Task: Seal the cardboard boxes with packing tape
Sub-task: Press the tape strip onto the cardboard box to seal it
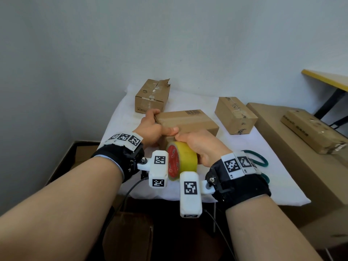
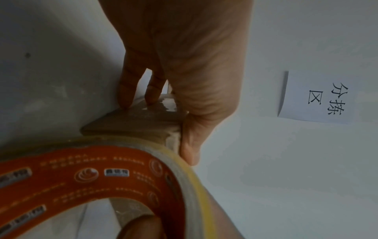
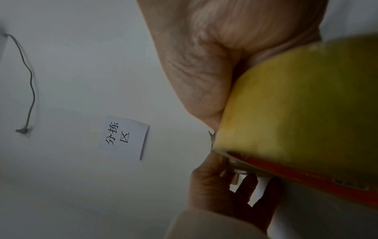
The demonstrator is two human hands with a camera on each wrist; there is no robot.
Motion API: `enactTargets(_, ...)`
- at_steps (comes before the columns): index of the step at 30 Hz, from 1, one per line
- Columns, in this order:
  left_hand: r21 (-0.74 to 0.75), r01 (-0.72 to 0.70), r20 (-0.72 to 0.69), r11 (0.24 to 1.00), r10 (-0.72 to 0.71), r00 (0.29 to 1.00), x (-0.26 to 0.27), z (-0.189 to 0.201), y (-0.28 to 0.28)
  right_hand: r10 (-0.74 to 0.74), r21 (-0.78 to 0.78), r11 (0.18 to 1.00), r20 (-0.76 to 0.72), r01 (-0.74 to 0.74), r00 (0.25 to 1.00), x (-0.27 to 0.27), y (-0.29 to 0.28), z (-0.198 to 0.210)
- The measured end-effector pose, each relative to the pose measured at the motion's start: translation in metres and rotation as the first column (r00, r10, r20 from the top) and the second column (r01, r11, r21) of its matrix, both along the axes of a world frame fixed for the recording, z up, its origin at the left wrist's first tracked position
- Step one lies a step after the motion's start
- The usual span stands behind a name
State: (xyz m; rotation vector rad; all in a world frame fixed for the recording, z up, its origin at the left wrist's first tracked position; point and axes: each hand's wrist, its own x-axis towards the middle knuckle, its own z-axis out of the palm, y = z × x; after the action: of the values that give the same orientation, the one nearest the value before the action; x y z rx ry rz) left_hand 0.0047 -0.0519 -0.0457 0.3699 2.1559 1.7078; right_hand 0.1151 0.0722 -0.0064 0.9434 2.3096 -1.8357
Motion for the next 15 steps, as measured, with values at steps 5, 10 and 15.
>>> enactTargets(5,0.036,-0.046,0.036,0.998,0.045,0.998,-0.0058,-0.0011,0.0023,0.008,-0.04,0.999,0.025,-0.007,1.0,0.0066,-0.0005,0.0051)
enactTargets(10,-0.015,-0.047,0.007,0.999,0.047,0.999,-0.0094,-0.0041,0.0028,0.01,-0.054,0.999,0.03,-0.009,0.999,0.0069,-0.001,0.007)
enactTargets(15,-0.059,0.004,-0.03,0.998,-0.005,1.0,-0.0066,-0.0028,0.0013,0.009,-0.059,0.998,0.025,-0.007,1.0,0.0071,0.0001,0.0071)
